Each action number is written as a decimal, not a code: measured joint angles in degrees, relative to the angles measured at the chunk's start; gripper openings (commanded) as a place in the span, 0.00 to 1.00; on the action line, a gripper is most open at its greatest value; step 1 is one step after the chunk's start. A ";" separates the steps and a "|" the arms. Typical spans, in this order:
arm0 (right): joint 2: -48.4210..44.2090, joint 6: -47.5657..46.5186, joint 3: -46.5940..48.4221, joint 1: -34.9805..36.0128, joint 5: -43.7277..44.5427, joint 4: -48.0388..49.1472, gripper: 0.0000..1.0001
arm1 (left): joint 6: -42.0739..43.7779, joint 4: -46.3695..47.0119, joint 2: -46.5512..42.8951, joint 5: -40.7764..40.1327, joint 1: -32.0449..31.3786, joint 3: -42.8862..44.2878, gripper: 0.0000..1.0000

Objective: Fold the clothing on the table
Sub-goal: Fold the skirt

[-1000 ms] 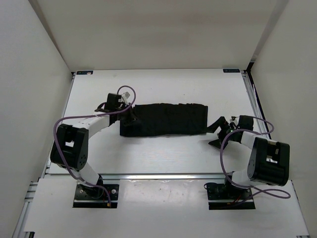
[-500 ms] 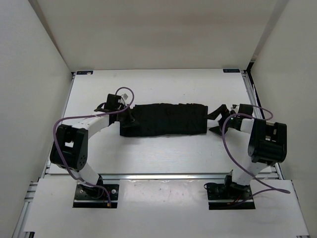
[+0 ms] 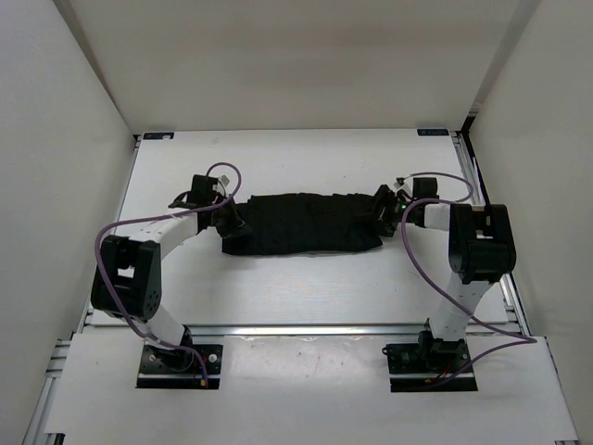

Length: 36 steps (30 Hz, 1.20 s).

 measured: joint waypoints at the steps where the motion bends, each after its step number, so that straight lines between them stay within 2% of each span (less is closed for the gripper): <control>1: 0.37 -0.46 0.33 0.55 -0.26 -0.11 0.75 | -0.09 0.00 -0.24 0.02 0.09 -0.02 0.07; 2: 0.70 -1.05 0.59 0.92 -0.31 -0.20 0.71 | -0.20 0.04 -0.52 0.02 0.22 -0.04 0.07; 3: 1.05 -1.53 0.74 1.25 -0.22 -0.31 0.64 | -0.31 0.24 -0.92 0.02 0.33 -0.17 0.08; 5: 1.64 -2.73 0.83 1.55 0.09 -0.63 0.39 | -0.50 0.33 -1.77 0.00 0.44 -0.61 0.07; 6: 1.99 -3.08 0.76 1.55 0.35 -0.90 0.32 | -0.59 0.24 -2.12 0.02 0.50 -0.74 0.07; 7: 2.38 -3.41 0.66 1.55 0.87 -1.31 0.15 | -0.66 0.33 -2.36 0.02 0.55 -0.87 0.07; 9: 2.82 -3.87 0.17 1.29 1.57 -2.19 0.00 | -0.74 0.55 -2.58 0.04 0.57 -1.01 0.06; 15: 2.84 -5.60 0.20 -1.11 1.36 -3.58 0.00 | -0.46 1.16 -2.56 0.02 0.52 -1.16 0.04; 21: 1.09 -12.20 4.00 -4.15 1.11 -11.56 0.00 | -0.44 2.40 -1.70 0.00 0.28 -1.16 0.04; 29: -7.67 -23.28 7.85 -4.70 -0.02 -23.17 0.00 | -0.20 5.70 4.72 -1.66 -2.78 -0.76 0.00; 36: -17.14 -29.14 12.04 -2.91 -1.20 -29.14 0.00 | -0.66 7.54 6.05 -8.83 -2.16 -0.74 0.00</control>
